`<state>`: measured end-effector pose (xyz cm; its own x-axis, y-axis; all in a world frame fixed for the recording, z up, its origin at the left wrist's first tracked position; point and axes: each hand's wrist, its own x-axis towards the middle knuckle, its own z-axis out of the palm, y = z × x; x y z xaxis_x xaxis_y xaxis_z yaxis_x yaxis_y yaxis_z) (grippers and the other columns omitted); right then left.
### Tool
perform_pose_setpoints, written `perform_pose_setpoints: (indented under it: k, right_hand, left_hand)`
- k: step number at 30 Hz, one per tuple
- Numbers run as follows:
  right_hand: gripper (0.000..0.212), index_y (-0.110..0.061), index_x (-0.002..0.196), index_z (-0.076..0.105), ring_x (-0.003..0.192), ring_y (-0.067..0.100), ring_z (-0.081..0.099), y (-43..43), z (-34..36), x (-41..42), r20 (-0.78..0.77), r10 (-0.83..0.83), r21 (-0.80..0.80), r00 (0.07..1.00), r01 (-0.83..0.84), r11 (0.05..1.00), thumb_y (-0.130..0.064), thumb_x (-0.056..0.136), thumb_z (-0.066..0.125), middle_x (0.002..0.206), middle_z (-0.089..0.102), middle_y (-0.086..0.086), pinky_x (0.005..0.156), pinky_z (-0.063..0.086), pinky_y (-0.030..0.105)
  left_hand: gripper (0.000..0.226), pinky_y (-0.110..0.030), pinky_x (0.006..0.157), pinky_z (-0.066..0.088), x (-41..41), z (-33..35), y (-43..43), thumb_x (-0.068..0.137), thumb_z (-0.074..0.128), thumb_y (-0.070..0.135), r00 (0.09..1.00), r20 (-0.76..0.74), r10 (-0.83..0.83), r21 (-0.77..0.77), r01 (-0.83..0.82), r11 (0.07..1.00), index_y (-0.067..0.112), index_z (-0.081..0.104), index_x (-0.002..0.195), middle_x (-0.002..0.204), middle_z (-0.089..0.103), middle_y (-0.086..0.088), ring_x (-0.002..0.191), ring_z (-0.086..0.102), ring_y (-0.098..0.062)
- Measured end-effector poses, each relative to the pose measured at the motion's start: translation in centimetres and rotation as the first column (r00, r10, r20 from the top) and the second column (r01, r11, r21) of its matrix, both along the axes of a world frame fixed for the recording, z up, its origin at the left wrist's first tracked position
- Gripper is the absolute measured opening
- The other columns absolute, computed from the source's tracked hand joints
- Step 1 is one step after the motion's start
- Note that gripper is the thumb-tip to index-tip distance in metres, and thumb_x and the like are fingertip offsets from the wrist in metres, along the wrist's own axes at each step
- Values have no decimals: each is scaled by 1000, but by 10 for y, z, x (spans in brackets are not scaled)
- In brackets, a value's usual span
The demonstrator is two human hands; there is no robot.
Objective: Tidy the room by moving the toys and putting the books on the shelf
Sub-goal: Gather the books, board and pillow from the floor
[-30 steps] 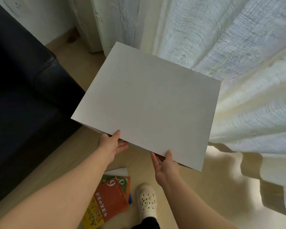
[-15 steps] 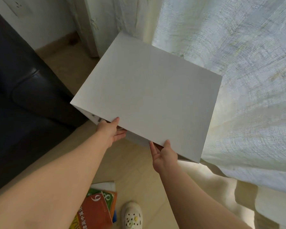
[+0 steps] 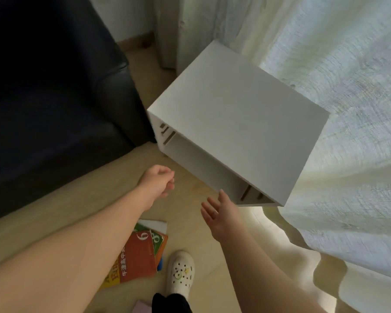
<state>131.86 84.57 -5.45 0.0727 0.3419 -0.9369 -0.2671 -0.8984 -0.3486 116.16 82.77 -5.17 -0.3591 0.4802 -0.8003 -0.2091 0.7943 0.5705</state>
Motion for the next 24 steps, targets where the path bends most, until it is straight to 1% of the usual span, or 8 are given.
perform_pose_setpoints:
  k: [4,8,10,12,14,18,20,24]
  right_hand:
    - [31,-6,121,48,85,23,59,-69,15,-25,31,157,-16,987,-156,988,-24,96,50,105,57,11,76,51,33]
    - [12,-6,98,50,68,20,55,-147,24,-56,47,269,-17,962,-269,963,-18,95,50,89,57,9,61,46,29]
    - [11,-9,88,50,64,20,53,-189,23,-72,65,331,-34,941,-329,944,-17,95,50,83,57,8,57,43,28]
    - [10,-12,86,51,61,19,52,-228,24,-89,46,389,-46,920,-388,921,-17,95,51,79,58,8,54,40,26]
    - [11,-14,84,52,59,17,51,-258,27,-103,35,442,-65,896,-439,896,-17,95,51,75,57,6,52,40,25]
    - [13,-14,82,52,62,16,53,-302,38,-120,71,610,-82,790,-605,792,-19,95,50,75,57,4,55,44,26]
    - [14,-15,82,51,63,16,53,-315,39,-124,89,681,-84,727,-676,733,-19,95,49,77,56,4,56,44,26]
    - [15,-18,80,50,63,16,52,-333,37,-136,151,807,-79,570,-807,585,-19,95,48,79,55,3,55,43,25]
  left_hand:
    - [7,-29,70,48,-26,14,-80,95,50,17,999,-35,21,-16,-22,1000,20,56,98,90,63,-1,81,62,-15]
    - [7,-27,62,45,-54,18,-167,95,50,16,996,-78,40,-17,-41,999,18,56,97,84,63,-1,74,61,-15]
    - [6,-26,61,45,-69,21,-210,95,49,16,993,-107,42,-28,-46,999,18,55,94,83,63,-1,70,60,-14]
    - [6,-24,58,43,-83,22,-253,95,49,17,990,-130,61,-38,-66,997,18,55,94,83,62,-1,65,58,-12]
    - [5,-23,56,41,-94,19,-291,94,51,18,985,-152,76,-68,-87,994,19,55,92,78,62,1,65,59,-14]
    - [15,-22,55,37,-102,19,-354,93,52,20,977,-163,140,-115,-160,980,24,52,79,70,60,4,67,60,-17]
    - [15,-23,56,38,-103,18,-376,92,54,20,970,-164,180,-127,-202,971,25,52,77,70,60,3,71,62,-20]
    - [11,-27,65,38,-99,12,-418,90,55,21,946,-154,284,-141,-306,942,24,54,80,72,63,-2,83,64,-24]
